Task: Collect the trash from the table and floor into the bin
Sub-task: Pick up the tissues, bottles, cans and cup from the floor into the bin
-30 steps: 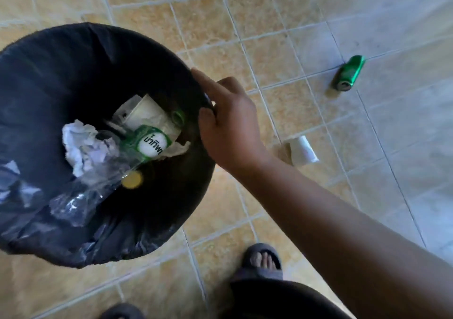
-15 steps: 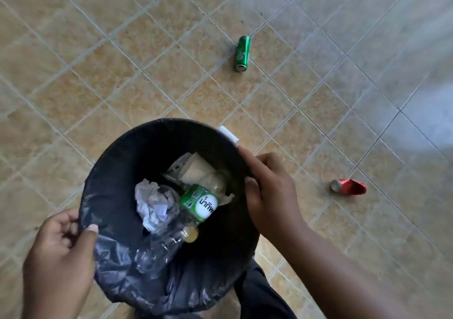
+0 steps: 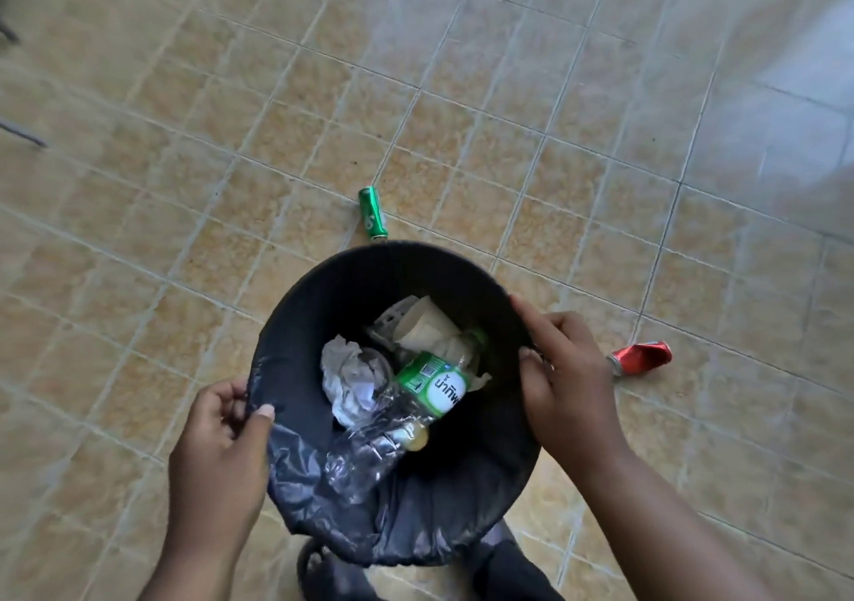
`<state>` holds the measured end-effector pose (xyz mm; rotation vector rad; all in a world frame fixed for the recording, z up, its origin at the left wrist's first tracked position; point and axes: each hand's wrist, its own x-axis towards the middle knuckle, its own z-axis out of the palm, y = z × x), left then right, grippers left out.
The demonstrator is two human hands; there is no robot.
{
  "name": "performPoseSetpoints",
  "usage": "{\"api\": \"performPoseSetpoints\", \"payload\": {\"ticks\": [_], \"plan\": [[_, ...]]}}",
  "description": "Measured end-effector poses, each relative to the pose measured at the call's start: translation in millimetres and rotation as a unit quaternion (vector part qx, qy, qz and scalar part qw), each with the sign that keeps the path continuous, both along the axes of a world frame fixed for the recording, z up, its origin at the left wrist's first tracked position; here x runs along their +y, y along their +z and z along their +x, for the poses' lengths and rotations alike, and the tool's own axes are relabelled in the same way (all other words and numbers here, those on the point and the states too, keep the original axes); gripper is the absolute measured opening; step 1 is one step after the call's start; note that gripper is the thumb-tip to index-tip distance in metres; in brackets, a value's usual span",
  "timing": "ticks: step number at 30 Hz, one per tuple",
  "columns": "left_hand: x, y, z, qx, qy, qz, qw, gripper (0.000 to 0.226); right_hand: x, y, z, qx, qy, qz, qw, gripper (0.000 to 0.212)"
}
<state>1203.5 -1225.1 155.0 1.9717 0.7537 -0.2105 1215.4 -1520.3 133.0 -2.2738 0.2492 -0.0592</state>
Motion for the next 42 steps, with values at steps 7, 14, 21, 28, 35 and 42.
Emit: {"api": "performPoseSetpoints", "payload": {"ticks": [7, 14, 21, 28, 35, 42], "plan": [[-36.2, -37.7, 101.8, 0.005, -0.139, -0.023, 0.99, 0.031, -27.5, -39.1, 36.9, 0.029, -0.122, -0.015, 0.992, 0.068], [-69.6, -133.3, 219.3, 0.002, -0.296, -0.045, 0.954, 0.038, -50.7, -122.2, 82.7, 0.081, -0.264, -0.032, 0.961, 0.065], [-112.0, -225.9, 267.3, -0.025, -0.399, -0.046, 0.916, 0.04, -84.4, -230.7, 103.3, 0.08, -0.307, -0.054, 0.947, 0.066], [-140.7, -302.9, 290.0, -0.08, -0.442, -0.051, 0.892, 0.041, -118.7, -300.6, 120.7, 0.006, -0.296, -0.079, 0.952, 0.062], [-165.3, -334.5, 313.8, -0.126, -0.466, -0.086, 0.872, 0.046, -140.0, -326.8, 130.6, -0.021, -0.268, -0.131, 0.954, 0.059], [-173.8, -339.6, 325.5, -0.193, -0.495, -0.009, 0.847, 0.036, -148.9, -336.5, 136.5, -0.024, -0.251, -0.182, 0.951, 0.05]]}}
